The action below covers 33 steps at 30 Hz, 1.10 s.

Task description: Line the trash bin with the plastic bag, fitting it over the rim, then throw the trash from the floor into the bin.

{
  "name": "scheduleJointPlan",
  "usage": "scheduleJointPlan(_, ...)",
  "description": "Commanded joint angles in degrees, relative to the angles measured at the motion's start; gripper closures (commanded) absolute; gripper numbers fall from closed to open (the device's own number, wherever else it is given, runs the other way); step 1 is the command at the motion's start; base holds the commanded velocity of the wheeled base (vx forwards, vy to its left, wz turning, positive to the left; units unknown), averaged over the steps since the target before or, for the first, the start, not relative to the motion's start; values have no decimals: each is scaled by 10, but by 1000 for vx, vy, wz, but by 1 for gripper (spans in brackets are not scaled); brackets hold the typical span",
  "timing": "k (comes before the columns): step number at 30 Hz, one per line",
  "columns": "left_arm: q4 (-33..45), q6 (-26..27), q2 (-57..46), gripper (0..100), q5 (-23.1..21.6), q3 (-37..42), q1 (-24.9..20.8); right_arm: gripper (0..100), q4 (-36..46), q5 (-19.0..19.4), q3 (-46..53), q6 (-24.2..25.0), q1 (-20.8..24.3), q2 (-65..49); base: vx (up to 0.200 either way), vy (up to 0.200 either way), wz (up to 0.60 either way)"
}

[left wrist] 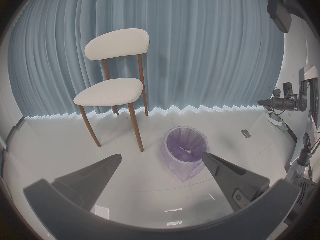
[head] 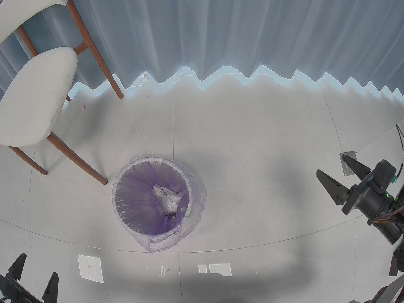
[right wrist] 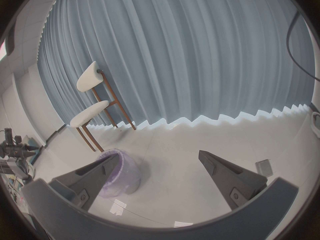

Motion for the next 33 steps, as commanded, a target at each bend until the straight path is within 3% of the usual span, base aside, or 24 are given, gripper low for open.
scheduleJointPlan(1, 0, 0, -8, 0, 0, 10, 0, 0, 1, 19, 57, -18, -53, -91, 0, 0, 0)
scheduleJointPlan(6, 0, 0, -8, 0, 0, 10, 0, 0, 13, 43, 94, -45, -94, -141, 0, 0, 0)
scheduleJointPlan(16, 0, 1, -8, 0, 0, 10, 0, 0, 104, 43, 94, -67, -133, -205, 0, 0, 0)
scheduleJointPlan(21, 0, 1, -8, 0, 0, 10, 0, 0, 296, 41, 94, -69, -138, -343, 0, 0, 0)
scheduleJointPlan(22, 0, 1, -8, 0, 0, 10, 0, 0, 400, 41, 94, -79, -138, -425, 0, 0, 0)
scheduleJointPlan(24, 0, 1, -8, 0, 0, 10, 0, 0, 529, 41, 94, -88, -138, -529, 0, 0, 0)
scheduleJointPlan(26, 0, 1, -8, 0, 0, 10, 0, 0, 539, 41, 94, -89, -138, -538, 0, 0, 0)
scheduleJointPlan(27, 0, 1, -8, 0, 0, 10, 0, 0, 719, 45, 87, -84, -134, -730, 0, 0, 0)
scheduleJointPlan(28, 0, 1, -8, 0, 0, 10, 0, 0, 757, 48, 72, -69, -131, -783, 0, 0, 0)
scheduleJointPlan(33, 0, 1, -8, 0, 0, 10, 0, 0, 717, 48, 83, -37, -132, -796, 0, 0, 0)
